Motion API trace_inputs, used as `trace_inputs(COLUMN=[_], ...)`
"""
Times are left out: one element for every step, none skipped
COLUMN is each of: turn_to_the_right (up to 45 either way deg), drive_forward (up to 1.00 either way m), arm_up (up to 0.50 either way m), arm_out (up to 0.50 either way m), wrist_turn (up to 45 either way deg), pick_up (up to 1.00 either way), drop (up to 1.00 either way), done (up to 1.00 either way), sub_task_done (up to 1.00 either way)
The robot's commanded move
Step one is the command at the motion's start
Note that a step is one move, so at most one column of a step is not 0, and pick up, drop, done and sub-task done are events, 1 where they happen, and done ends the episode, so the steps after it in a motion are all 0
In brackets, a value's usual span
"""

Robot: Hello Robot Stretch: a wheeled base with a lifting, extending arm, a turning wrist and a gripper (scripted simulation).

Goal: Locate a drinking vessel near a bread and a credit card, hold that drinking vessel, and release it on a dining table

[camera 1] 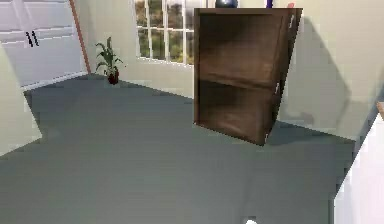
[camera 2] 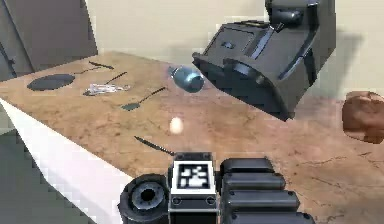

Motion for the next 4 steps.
trace_inputs(turn_to_the_right=[-45.0,-12.0,0.0,-45.0], drive_forward=[0.00,0.00,0.20,0.00], arm_up=[0.00,0.00,0.00,0.00], arm_out=[0.00,0.00,0.00,0.00], wrist_turn=[0.0,0.0,0.0,0.0], pick_up=[0.00,0.00,0.00,0.00], drop=[0.00,0.00,0.00,0.00], done=[0.00,0.00,0.00,0.00], sub_task_done=[0.00,0.00,0.00,0.00])
